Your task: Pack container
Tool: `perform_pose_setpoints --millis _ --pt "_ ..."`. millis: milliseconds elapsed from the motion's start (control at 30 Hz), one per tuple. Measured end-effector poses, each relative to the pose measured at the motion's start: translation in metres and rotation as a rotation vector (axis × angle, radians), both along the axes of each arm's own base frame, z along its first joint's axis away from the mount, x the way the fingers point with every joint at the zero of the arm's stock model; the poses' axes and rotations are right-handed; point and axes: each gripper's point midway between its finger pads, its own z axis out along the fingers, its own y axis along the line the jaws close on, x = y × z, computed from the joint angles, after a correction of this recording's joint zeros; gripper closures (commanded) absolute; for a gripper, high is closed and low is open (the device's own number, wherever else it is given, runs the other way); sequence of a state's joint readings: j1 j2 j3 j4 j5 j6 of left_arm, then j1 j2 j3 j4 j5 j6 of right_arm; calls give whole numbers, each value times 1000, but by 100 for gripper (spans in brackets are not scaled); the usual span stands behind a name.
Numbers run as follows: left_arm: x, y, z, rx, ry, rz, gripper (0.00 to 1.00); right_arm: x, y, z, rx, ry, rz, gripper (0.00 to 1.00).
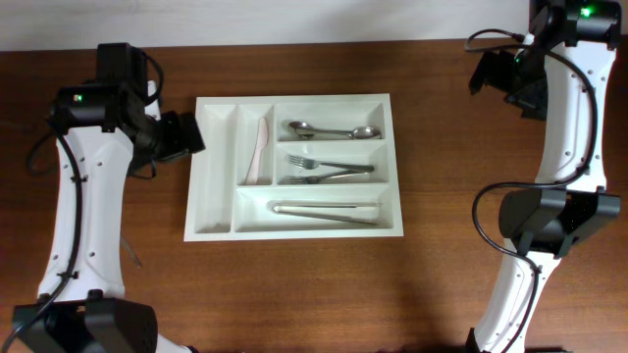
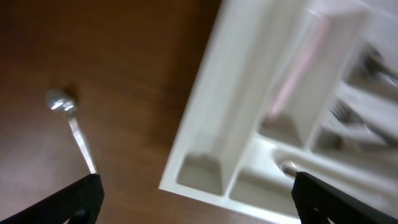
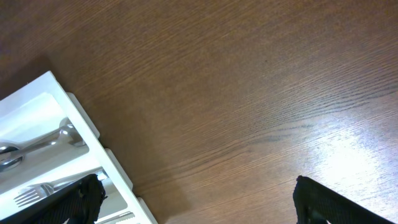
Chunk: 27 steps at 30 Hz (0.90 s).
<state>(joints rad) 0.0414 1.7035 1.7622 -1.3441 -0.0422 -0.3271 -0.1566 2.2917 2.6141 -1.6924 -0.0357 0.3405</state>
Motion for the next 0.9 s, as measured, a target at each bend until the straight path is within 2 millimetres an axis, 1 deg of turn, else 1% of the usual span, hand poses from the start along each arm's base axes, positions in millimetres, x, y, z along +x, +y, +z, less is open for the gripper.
perform_pose_setpoints --millis 67,167,300,400,500,667,800,900 --pt "-5 14 -1 31 14 109 1 0 0 0 0 0 0 1" --pt "-19 35 -4 50 56 276 1 0 0 0 0 0 0 1" --pt "-39 60 -17 65 151 459 1 0 0 0 0 0 0 1" --pt "-45 71 -30 70 201 536 1 0 0 0 0 0 0 1" --pt "-49 79 -48 70 249 591 1 0 0 0 0 0 0 1" --pt "-52 93 -86 71 292 654 1 0 0 0 0 -1 0 1" --pt "-52 110 -116 69 286 686 1 0 0 0 0 0 0 1" --pt "-48 124 -132 73 265 669 1 0 0 0 0 0 0 1"
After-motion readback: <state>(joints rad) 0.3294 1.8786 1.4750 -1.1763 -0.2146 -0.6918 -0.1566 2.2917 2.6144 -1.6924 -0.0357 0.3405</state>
